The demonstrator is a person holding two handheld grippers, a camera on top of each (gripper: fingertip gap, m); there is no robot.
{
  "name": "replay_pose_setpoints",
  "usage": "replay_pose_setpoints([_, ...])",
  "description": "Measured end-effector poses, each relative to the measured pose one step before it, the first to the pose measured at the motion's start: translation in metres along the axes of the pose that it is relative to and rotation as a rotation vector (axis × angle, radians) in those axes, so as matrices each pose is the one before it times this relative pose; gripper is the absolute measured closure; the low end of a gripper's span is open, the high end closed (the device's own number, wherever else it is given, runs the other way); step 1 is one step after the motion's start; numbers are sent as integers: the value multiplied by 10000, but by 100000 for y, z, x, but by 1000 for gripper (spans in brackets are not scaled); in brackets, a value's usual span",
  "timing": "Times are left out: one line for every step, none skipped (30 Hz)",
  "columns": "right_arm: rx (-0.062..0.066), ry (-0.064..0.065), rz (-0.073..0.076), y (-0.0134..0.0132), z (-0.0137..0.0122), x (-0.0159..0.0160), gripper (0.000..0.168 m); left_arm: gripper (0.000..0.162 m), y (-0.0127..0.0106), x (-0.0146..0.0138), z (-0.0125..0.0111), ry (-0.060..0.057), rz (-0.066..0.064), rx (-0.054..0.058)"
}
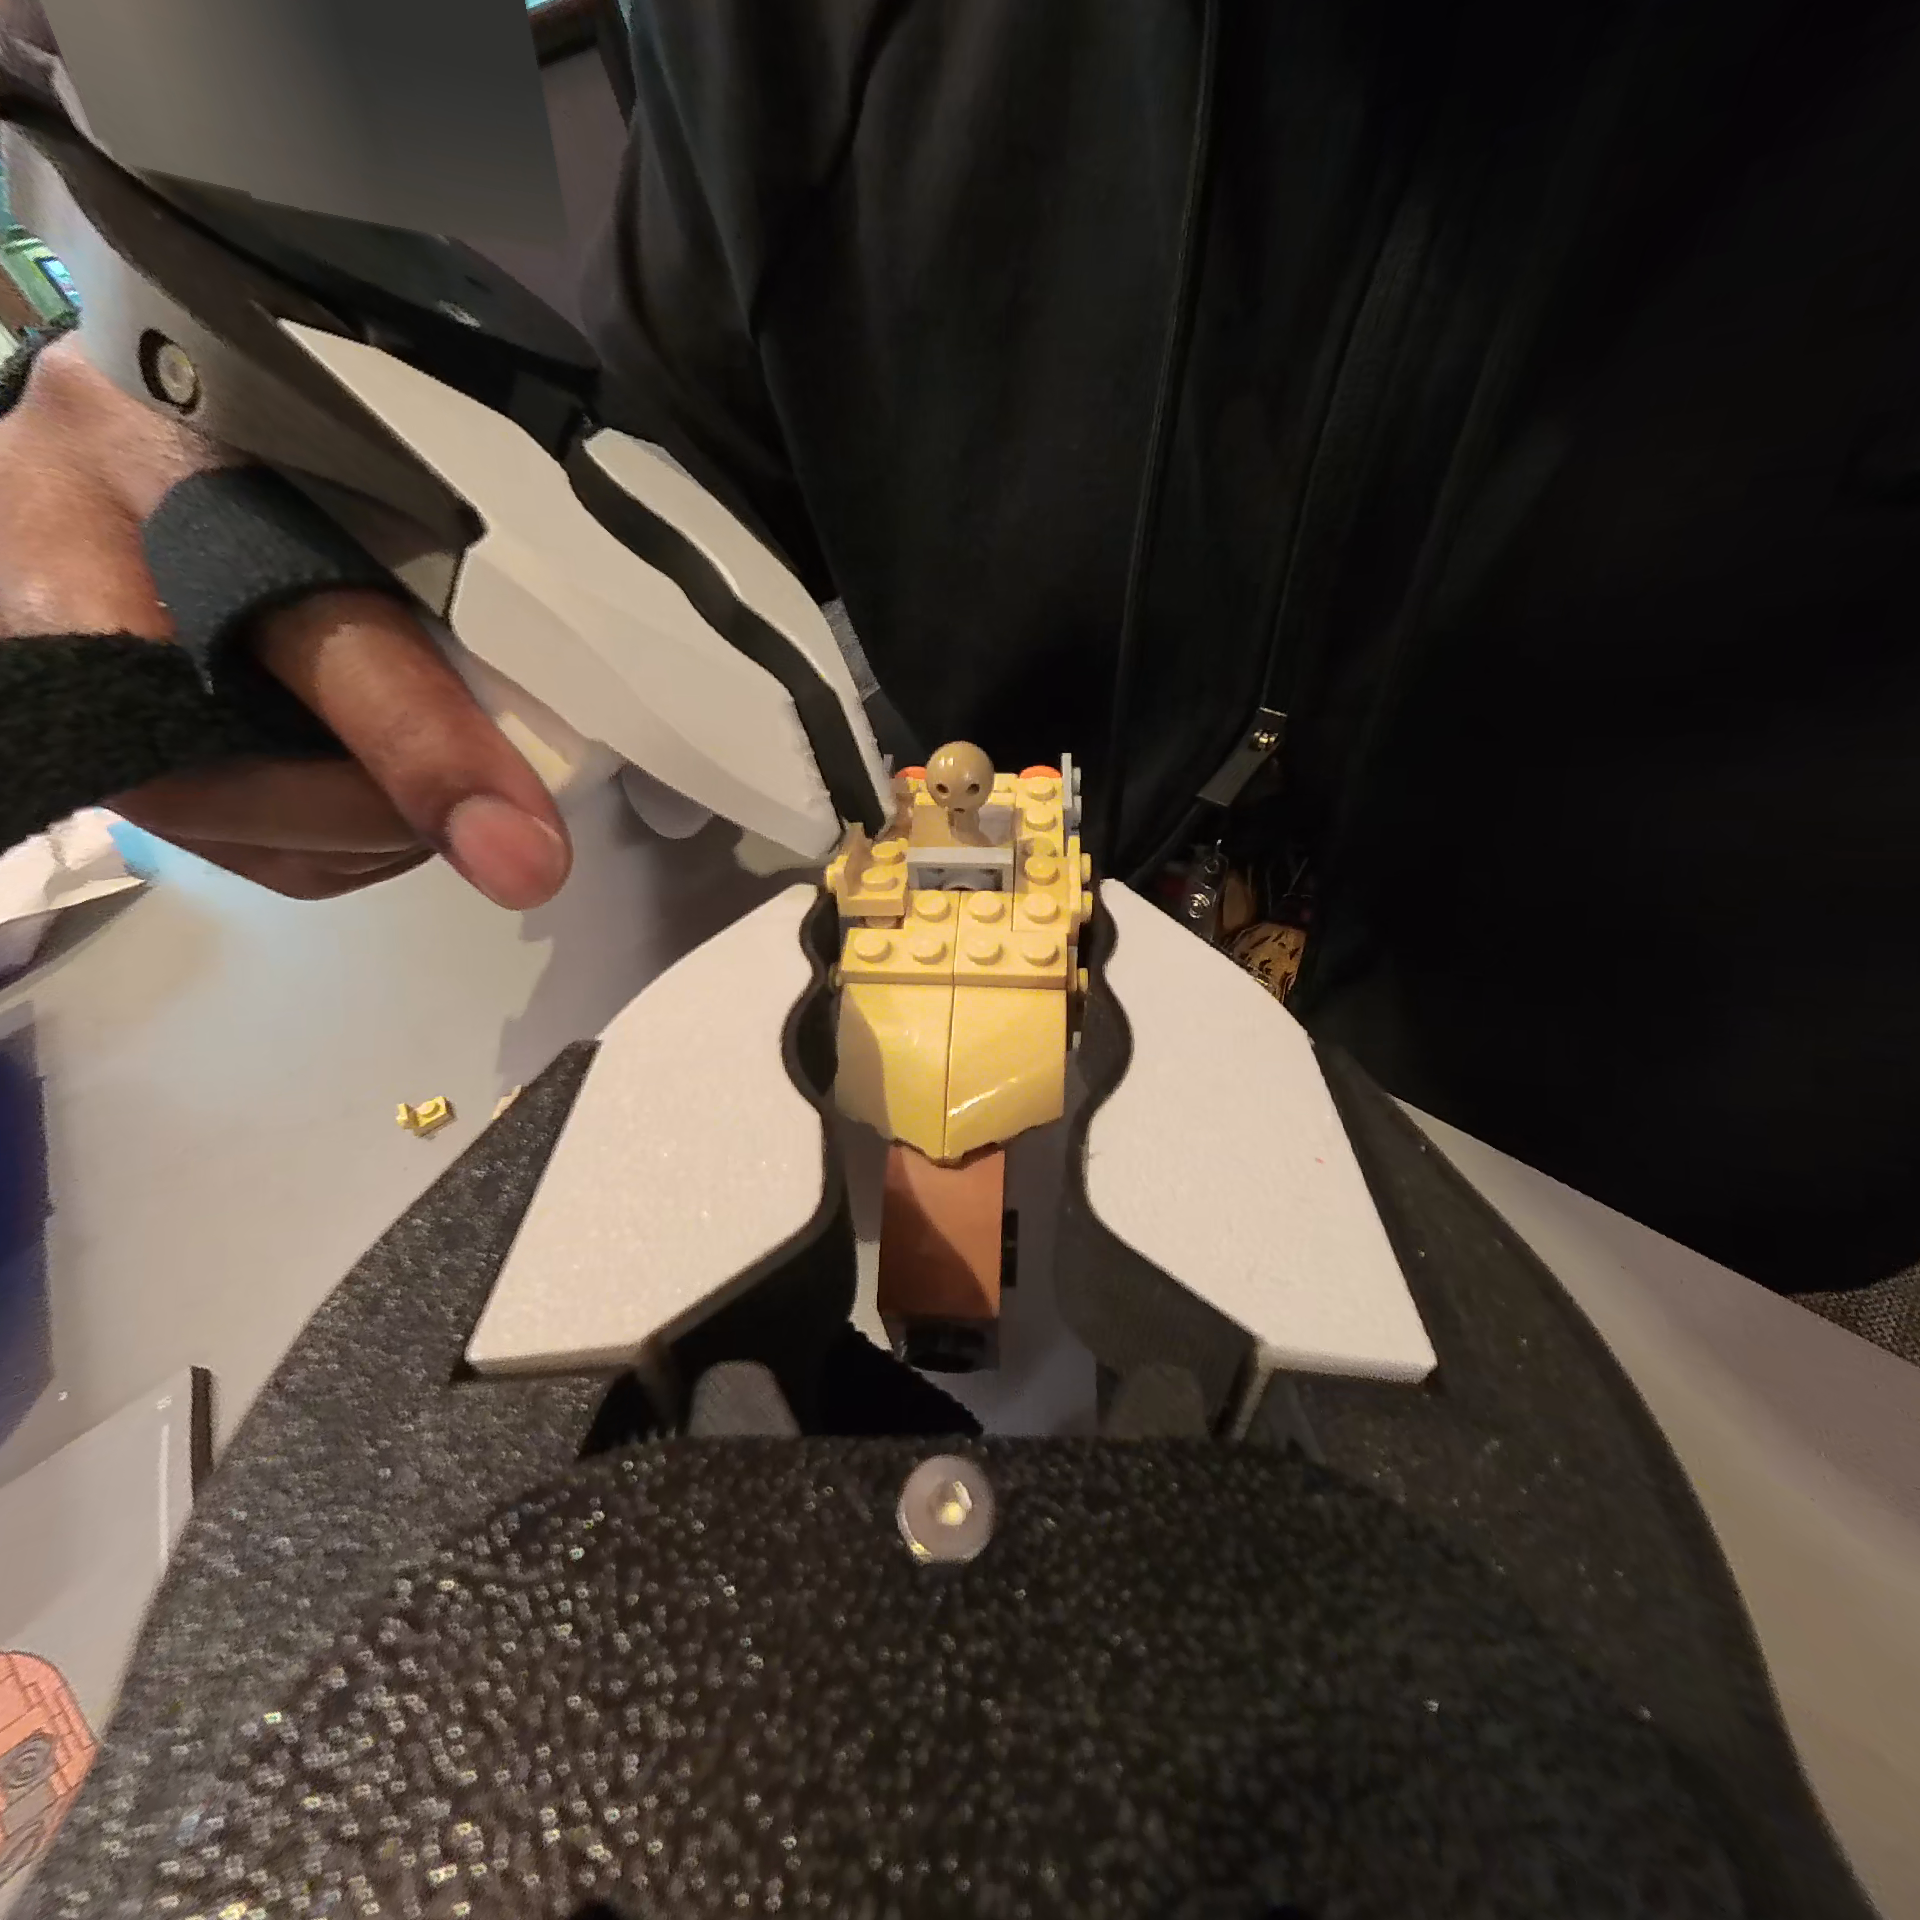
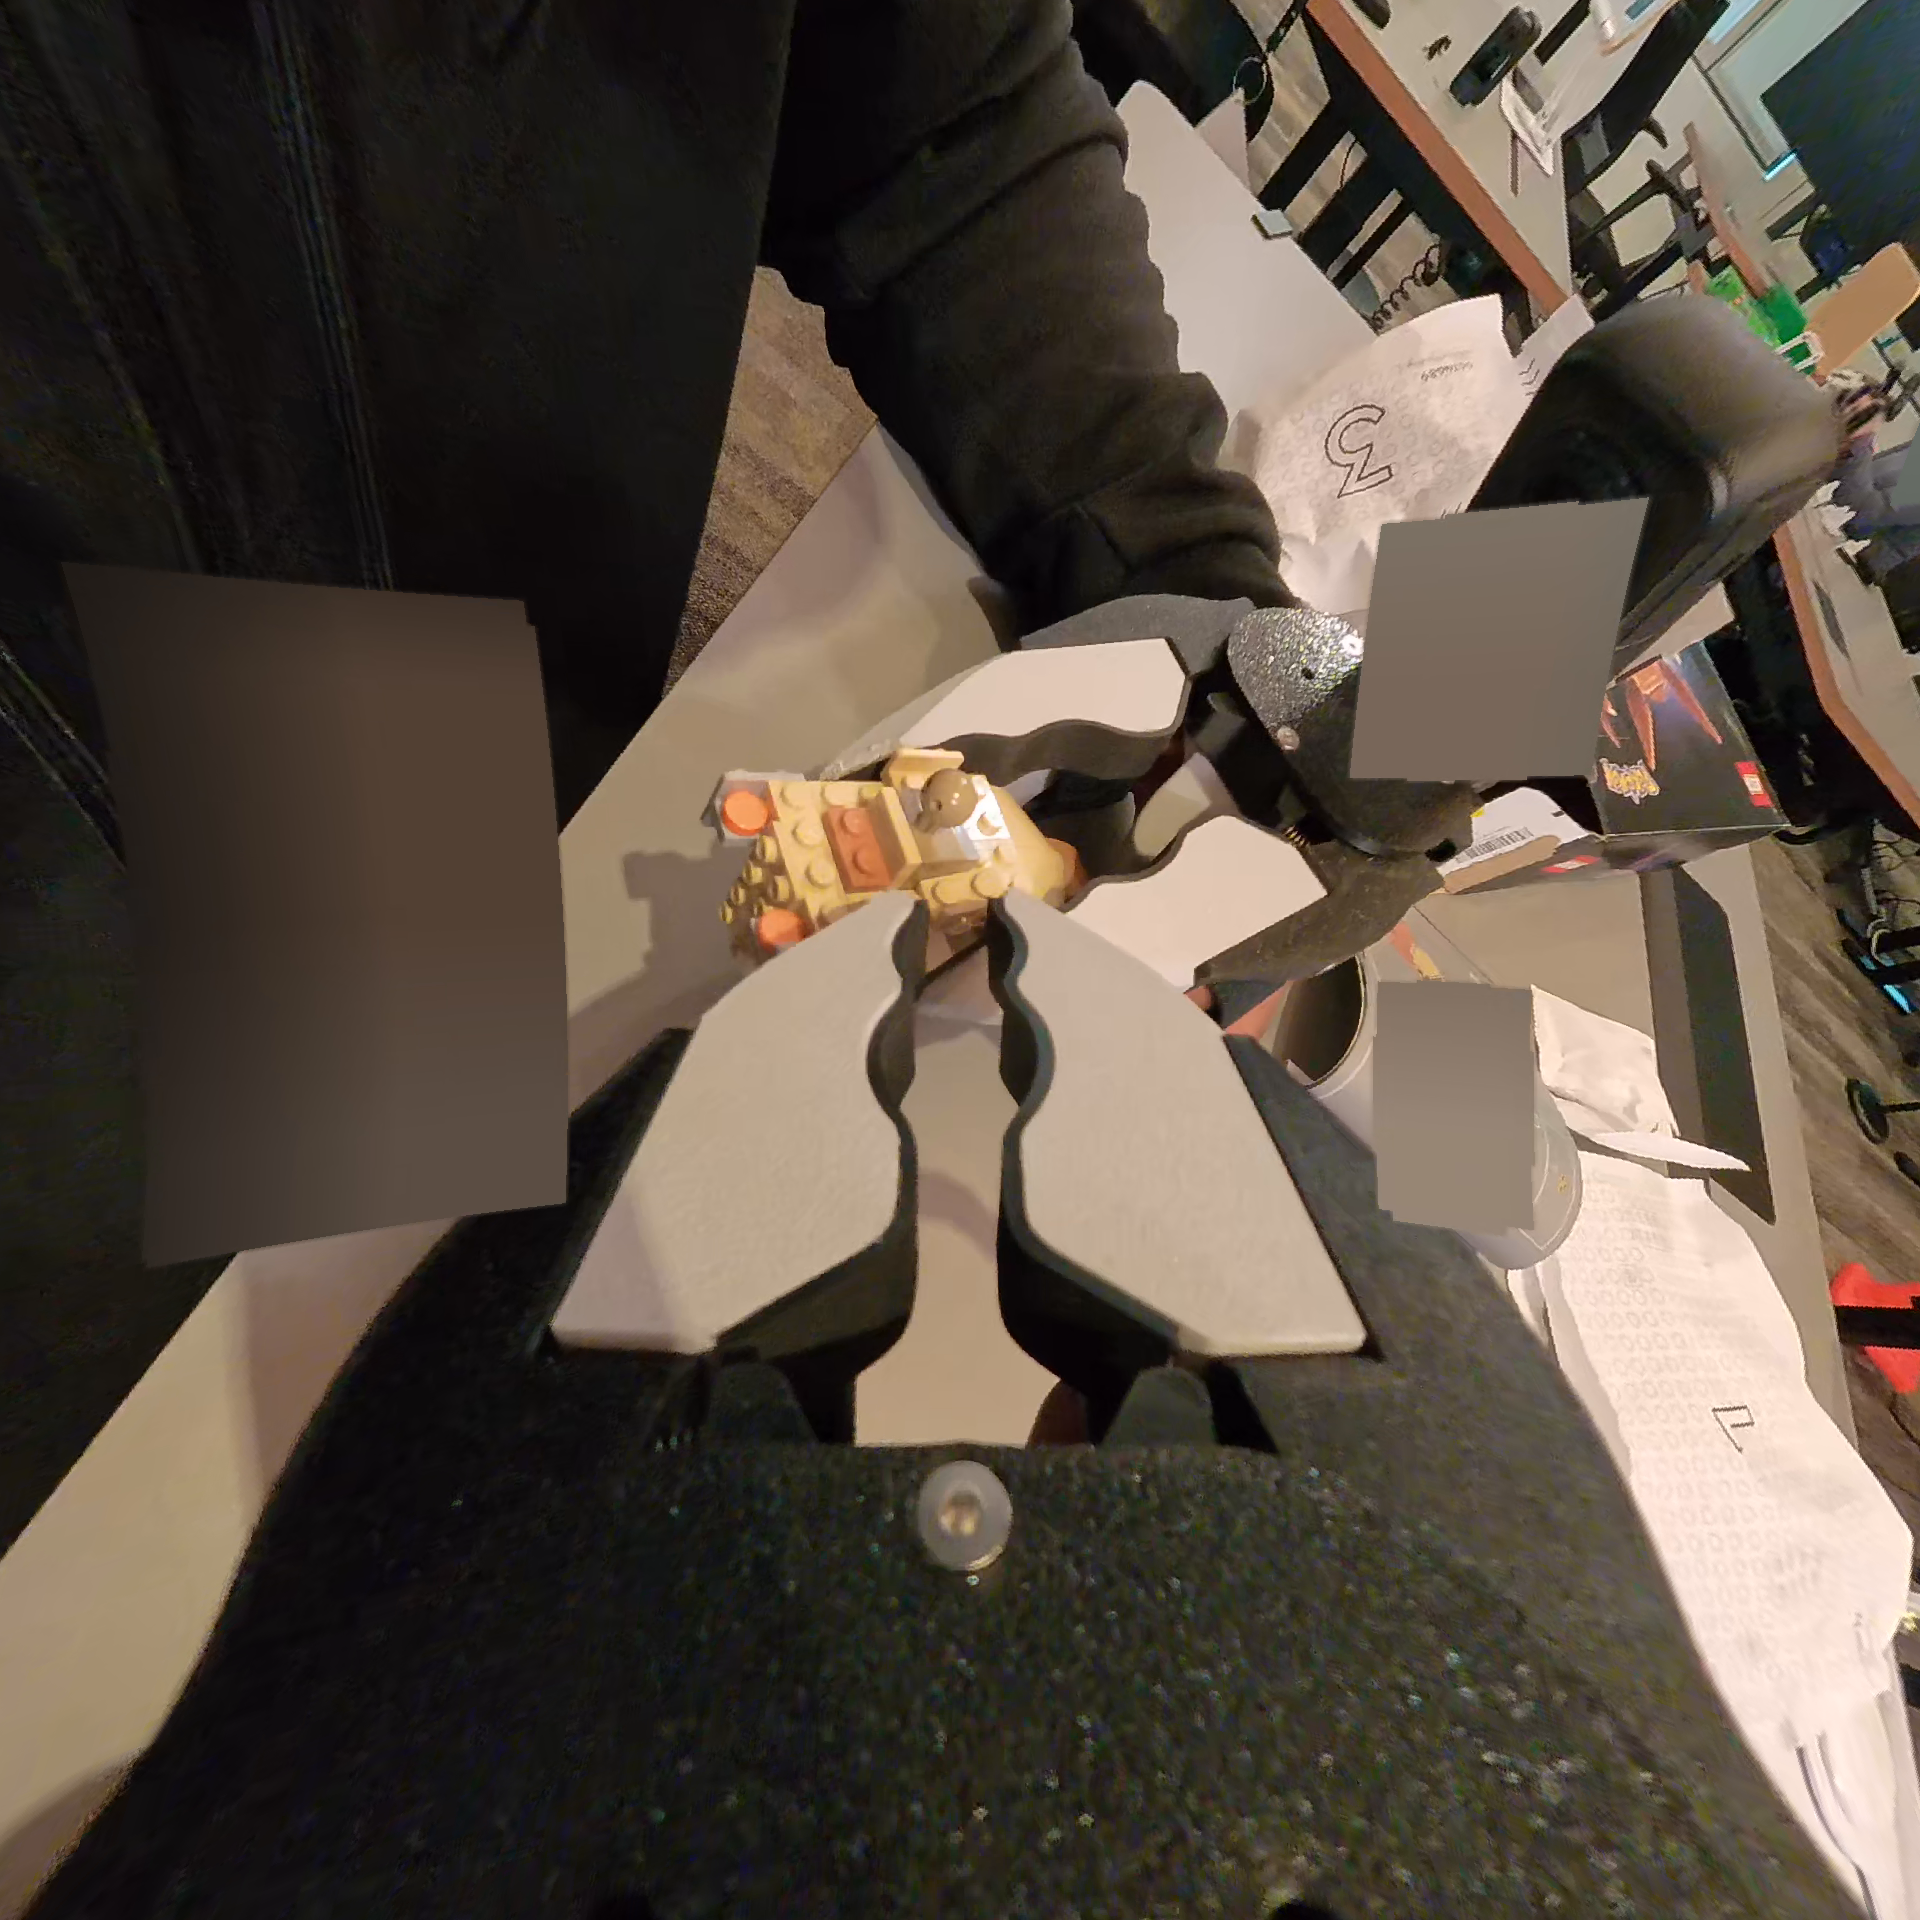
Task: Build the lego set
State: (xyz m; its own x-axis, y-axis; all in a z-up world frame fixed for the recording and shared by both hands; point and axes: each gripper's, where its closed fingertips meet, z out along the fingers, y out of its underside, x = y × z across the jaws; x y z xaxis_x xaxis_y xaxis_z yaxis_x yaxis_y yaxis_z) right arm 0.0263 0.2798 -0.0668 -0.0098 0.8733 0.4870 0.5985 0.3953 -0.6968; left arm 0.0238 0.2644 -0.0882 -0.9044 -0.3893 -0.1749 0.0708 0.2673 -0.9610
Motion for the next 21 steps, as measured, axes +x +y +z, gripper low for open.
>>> replay_pose_setpoints([-4, -37, -5, -14, 32, -35, 158, 118, 6, 16, 11, 7, 1, -9])
replay_pose_setpoints([-9, -9, -16, -8, 42, 4, 159, 118, 4, 22, 5, 16, 3, -6])
replay_pose_setpoints([-11, 22, -24, -15, 32, 46, 159, 118, 25, 18, 9, 11, 7, -16])
replay_pose_setpoints([-6, 4, 9, -29, 17, 32, 159, 118, 20, -12, 20, -7, -5, -20])
replay_pose_setpoints([-17, -12, 8, -10, 39, -12, 159, 118, 11, 9, 13, 9, 2, -12])
replay_pose_setpoints([-15, 11, -27, -15, 39, -2, 159, 118, 4, 9, 12, 3, 3, -7])
replay_pose_setpoints([-18, 6, -16, 0, 45, -12, 158, 118, 8, 31, 6, 16, 8, -11])
replay_pose_setpoints([-20, 2, -2, -7, 36, -9, 158, 118, 18, 25, 15, 8, 11, -13])
replay_pose_setpoints([-13, 6, -6, -9, 9, -4, 158, 118, 8, 5, 3, 4, 6, -8])
replay_pose_setpoints([-11, 11, -1, -11, 11, 20, 158, 118, 0, 0, 0, 0, -1, 0])
replay_pose_setpoints([0, 17, 7, -9, 6, 31, 158, 118, -15, -2, -14, 1, -7, 9])
replay_pose_setpoints([1, 33, -4, -12, 6, 37, 158, 118, -7, -11, -3, -8, -5, 8])
replay_pose_setpoints([-8, 22, 0, 7, 5, 15, 158, 118, 2, -15, -4, -4, -5, 1])
replay_pose_setpoints([3, 22, 7, -27, 10, 20, 158, 118, 6, -1, 16, -1, -3, -8])
replay_pose_setpoints([11, 14, 8, -22, 2, -4, 158, 118, 20, 4, 15, 2, 1, -21])
replay_pose_setpoints([12, 19, 5, -35, 18, 4, 158, 118, 33, 9, 23, 4, 7, -26])
replay_pose_setpoints([28, 34, 14, -52, 9, 22, 158, 118, 28, 6, 26, 1, 5, -22])
replay_pose_setpoints([9, 32, 18, -38, 11, 17, 159, 118, 9, 5, 14, 6, 2, -10])
replay_pose_setpoints([-44, 48, 2, 50, 51, 58, 159, 118, 13, -7, 4, -6, -7, -12])
replay_pose_setpoints([-11, 24, -12, 13, 29, 16, 159, 118, 6, 7, 1, 10, -4, -4])
replay_pose_setpoints([9, -26, 3, -29, 18, -67, 160, 118, -6, 15, -6, 3, 10, 3])
